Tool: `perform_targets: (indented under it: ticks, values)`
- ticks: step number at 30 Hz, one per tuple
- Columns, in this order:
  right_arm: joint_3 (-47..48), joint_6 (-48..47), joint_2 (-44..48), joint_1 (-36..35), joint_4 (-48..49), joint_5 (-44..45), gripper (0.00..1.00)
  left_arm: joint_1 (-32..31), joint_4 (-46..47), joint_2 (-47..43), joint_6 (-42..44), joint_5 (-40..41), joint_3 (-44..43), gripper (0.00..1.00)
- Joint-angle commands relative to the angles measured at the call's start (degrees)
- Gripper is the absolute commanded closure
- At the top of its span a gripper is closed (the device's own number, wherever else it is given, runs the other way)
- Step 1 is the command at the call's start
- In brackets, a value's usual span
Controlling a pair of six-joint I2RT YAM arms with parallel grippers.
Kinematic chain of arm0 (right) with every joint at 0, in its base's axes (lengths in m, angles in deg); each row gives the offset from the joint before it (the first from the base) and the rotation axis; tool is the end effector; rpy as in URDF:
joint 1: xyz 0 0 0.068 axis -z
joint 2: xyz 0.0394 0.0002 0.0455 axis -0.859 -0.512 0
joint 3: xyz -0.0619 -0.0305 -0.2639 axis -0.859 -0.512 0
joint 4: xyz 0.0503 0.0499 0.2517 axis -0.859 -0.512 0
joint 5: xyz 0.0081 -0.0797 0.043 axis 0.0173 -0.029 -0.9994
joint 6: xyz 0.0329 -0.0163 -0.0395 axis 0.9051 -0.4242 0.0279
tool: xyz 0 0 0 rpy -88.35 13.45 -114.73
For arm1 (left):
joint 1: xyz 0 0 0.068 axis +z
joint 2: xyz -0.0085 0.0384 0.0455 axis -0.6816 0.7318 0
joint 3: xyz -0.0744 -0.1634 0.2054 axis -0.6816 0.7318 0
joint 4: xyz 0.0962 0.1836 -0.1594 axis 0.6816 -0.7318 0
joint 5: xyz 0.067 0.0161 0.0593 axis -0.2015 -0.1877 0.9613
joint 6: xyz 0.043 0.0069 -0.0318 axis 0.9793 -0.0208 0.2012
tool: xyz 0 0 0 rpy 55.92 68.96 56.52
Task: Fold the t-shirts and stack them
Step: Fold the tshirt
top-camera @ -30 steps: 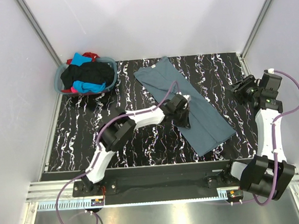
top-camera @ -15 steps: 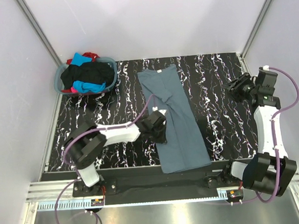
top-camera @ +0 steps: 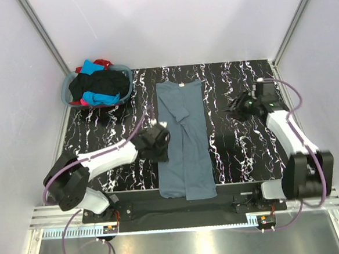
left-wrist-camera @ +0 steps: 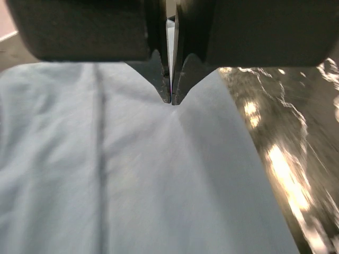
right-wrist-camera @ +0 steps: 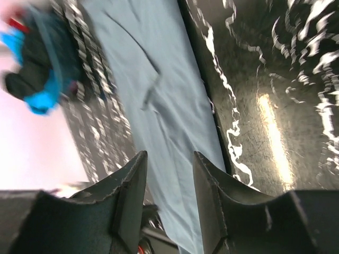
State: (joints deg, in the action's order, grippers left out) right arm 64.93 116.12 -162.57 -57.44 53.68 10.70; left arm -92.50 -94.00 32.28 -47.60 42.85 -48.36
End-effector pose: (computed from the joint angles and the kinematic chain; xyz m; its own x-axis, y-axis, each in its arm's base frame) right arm 0.2775 0.0056 0.2790 -0.6812 0.6193 -0.3904 0.2340 0.6895 0.6854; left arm 0.1771 -0.2078 0.1800 -0.9320 0.0819 -0.3530 0.1994 0.9293 -0.3109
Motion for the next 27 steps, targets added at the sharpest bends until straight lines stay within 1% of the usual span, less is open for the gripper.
perform_targets:
  ticks: [1,2,4,5,6,7,8,9,10,11,12,14,15,18,22,25,27]
  values:
    - [3.2,-2.5,-8.0,-4.5,3.2,1.1,0.54,5.0,-0.9,0.9,4.3,0.5,-9.5,0.92]
    - [5.5,-3.0,-9.8,-5.5,4.7,1.6,0.55,8.1,-0.8,2.6,6.0,0.5,-11.4,0.92]
    - [7.8,-4.1,-15.3,-8.6,6.7,2.5,0.58,11.5,-0.9,5.6,7.1,-1.4,-15.0,0.92]
    - [10.0,-4.3,-17.3,-9.3,8.8,3.0,0.6,14.5,-0.8,9.7,8.0,-2.2,-19.5,0.92]
    - [11.2,-4.3,-21.3,-10.3,9.8,3.0,0.64,15.7,-0.8,11.8,8.6,-3.2,-21.9,0.92]
    - [12.6,-4.5,-23.5,-10.5,10.4,2.9,0.66,16.6,-0.7,14.2,9.3,-3.0,-24.8,0.92]
    - [15.3,-4.3,-25.7,-10.7,11.2,3.2,0.67,18.1,-0.8,18.4,10.6,-2.7,-29.7,0.92]
    - [16.8,-4.2,-30.1,-10.7,11.4,3.1,0.69,18.8,-0.8,21.0,11.1,-2.4,-32.5,0.93]
    - [18.2,-3.8,-32.1,-10.8,11.6,2.8,0.74,19.4,-0.7,23.2,11.5,-2.4,-34.9,0.92]
    - [20.6,-3.7,-34.0,-10.8,12.1,2.2,0.76,20.4,-1.0,25.4,12.2,-2.7,-39.8,0.93]
    - [21.6,-3.5,-36.9,-10.8,12.7,1.8,0.79,21.1,-2.2,29.7,12.3,-3.8,-41.9,0.93]
    - [23.7,-2.8,-40.3,-10.9,15.1,1.3,0.81,22.5,-3.0,33.2,11.4,-4.0,-45.9,0.93]
    - [24.4,-2.7,-41.5,-10.8,15.8,1.2,0.81,23.0,-3.2,35.6,10.9,-3.4,-46.7,0.93]
    - [28.5,-1.8,-46.7,-10.9,17.0,0.8,0.82,24.4,-3.7,38.9,9.1,-2.7,-49.1,0.93]
    - [33.9,0.3,-53.1,-11.1,17.3,-0.1,0.83,24.9,-3.6,45.4,10.6,-2.2,-54.0,0.93]
    - [37.9,1.2,-57.1,-11.1,15.8,1.4,0.83,25.4,-3.6,48.3,11.6,-1.6,-58.7,0.93]
    - [41.1,1.3,-59.5,-11.0,14.2,4.5,0.83,26.0,-3.6,51.4,12.1,-1.8,-61.2,0.93]
